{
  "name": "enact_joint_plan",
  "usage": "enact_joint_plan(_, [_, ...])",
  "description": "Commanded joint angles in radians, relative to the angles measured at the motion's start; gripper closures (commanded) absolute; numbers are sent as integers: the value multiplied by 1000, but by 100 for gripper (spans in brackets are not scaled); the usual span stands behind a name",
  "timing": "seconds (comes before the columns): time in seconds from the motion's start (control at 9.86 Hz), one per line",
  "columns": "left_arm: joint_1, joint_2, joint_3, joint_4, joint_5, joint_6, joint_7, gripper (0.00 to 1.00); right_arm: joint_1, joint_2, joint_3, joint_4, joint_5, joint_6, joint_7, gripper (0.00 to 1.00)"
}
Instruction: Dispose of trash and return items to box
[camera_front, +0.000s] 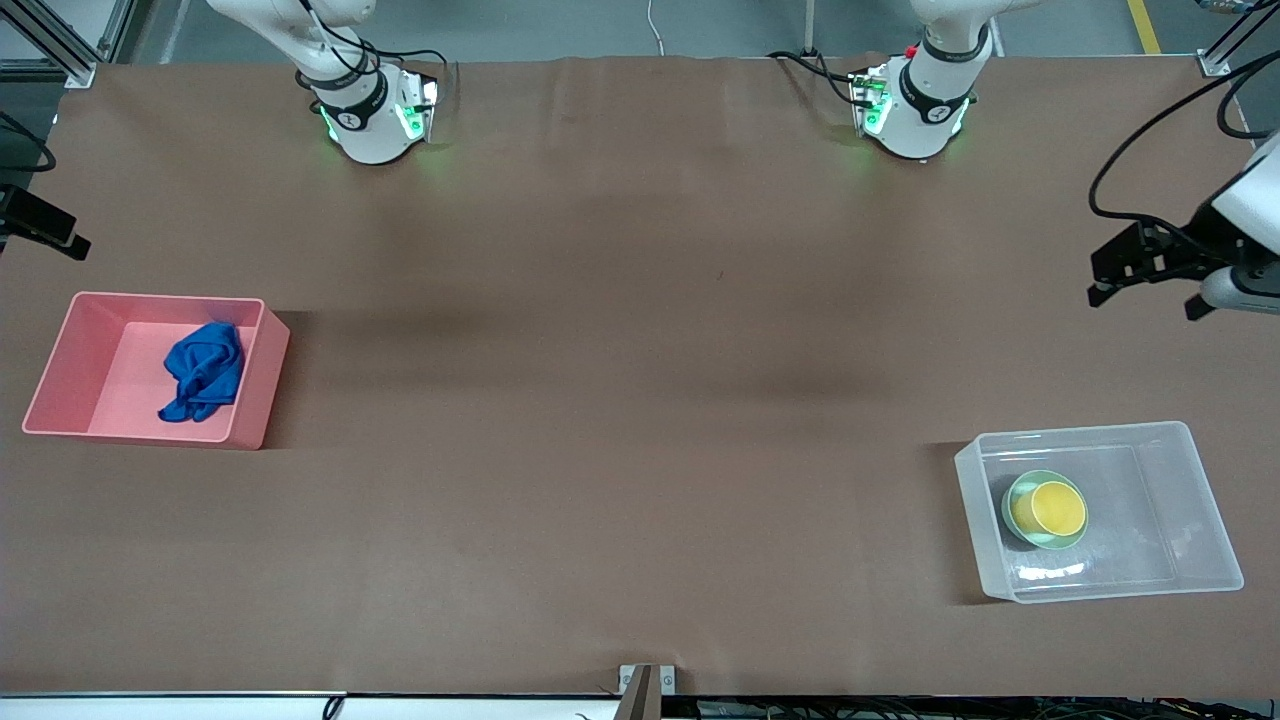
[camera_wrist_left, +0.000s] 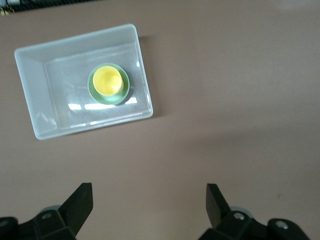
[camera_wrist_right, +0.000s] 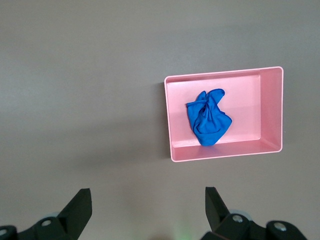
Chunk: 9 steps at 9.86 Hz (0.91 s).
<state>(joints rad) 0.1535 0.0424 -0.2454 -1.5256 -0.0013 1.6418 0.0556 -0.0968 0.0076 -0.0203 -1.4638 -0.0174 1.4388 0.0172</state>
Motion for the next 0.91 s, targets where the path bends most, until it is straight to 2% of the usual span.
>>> enact_joint_plan(0.0, [-141,-18,144,-28,-34,-46,-22,0,2,-18,-1,-4,16,-3,6,0])
enact_joint_plan(0.1, [-205,-45,214,-66,-34,-43,-33,0,0,-18,-1,-4,17,-4,6,0])
enact_joint_plan(0.2, [-204,-65,215,-91,-34,-40,-34,0,0,-18,-1,-4,17,-4,6,0])
enact_joint_plan(0.81, [-200,-67,192,-97,-20,-31,-36,0,2,-18,-1,-4,17,-4,6,0])
